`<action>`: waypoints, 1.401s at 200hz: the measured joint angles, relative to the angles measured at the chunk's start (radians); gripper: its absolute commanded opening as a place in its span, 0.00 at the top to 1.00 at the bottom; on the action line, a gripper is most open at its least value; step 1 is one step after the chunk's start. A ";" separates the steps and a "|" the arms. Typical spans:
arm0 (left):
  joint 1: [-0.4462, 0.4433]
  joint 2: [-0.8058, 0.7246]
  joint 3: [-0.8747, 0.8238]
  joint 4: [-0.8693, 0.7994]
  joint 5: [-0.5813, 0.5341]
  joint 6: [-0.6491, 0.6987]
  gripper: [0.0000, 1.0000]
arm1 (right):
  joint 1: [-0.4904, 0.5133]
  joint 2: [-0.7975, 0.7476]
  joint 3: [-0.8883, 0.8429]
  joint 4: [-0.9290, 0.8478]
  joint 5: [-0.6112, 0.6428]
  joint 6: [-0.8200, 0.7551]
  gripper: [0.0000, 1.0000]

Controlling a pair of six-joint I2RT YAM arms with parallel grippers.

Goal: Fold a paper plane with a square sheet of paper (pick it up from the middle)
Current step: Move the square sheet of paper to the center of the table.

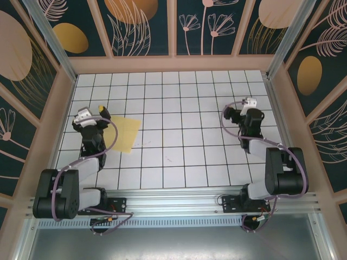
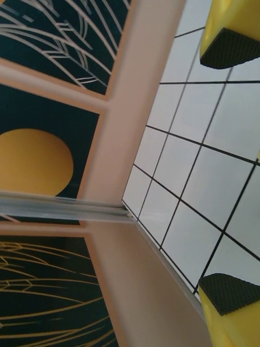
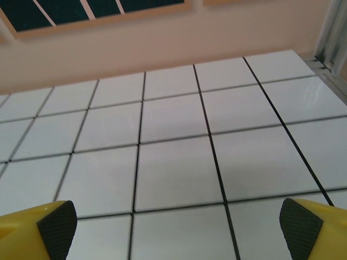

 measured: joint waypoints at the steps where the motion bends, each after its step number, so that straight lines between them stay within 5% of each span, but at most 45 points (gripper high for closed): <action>1: 0.000 -0.003 0.012 -0.021 -0.001 -0.011 0.01 | 0.002 -0.001 0.006 -0.008 0.000 0.002 0.01; 18: 0.001 -0.019 0.131 -0.210 0.016 -0.108 0.01 | 0.043 -0.038 0.104 -0.165 0.000 0.075 0.01; 50: 0.003 0.036 0.269 -0.473 0.259 -0.206 0.03 | 0.053 -0.068 0.153 -0.388 -0.129 0.251 0.01; 80: 0.003 0.155 0.309 -0.692 0.477 -0.268 0.05 | 0.086 -0.079 0.108 -0.479 -0.277 0.353 0.01; 111: -0.001 0.214 0.309 -0.867 0.566 -0.283 0.08 | 0.184 -0.087 0.102 -0.527 -0.320 0.386 0.01; 200: -0.123 0.241 0.295 -0.978 0.593 -0.333 0.11 | 0.244 -0.087 0.080 -0.560 -0.301 0.434 0.01; 280: -0.375 0.267 0.277 -0.873 0.594 -0.544 0.10 | 0.244 -0.111 0.050 -0.620 -0.216 0.438 0.01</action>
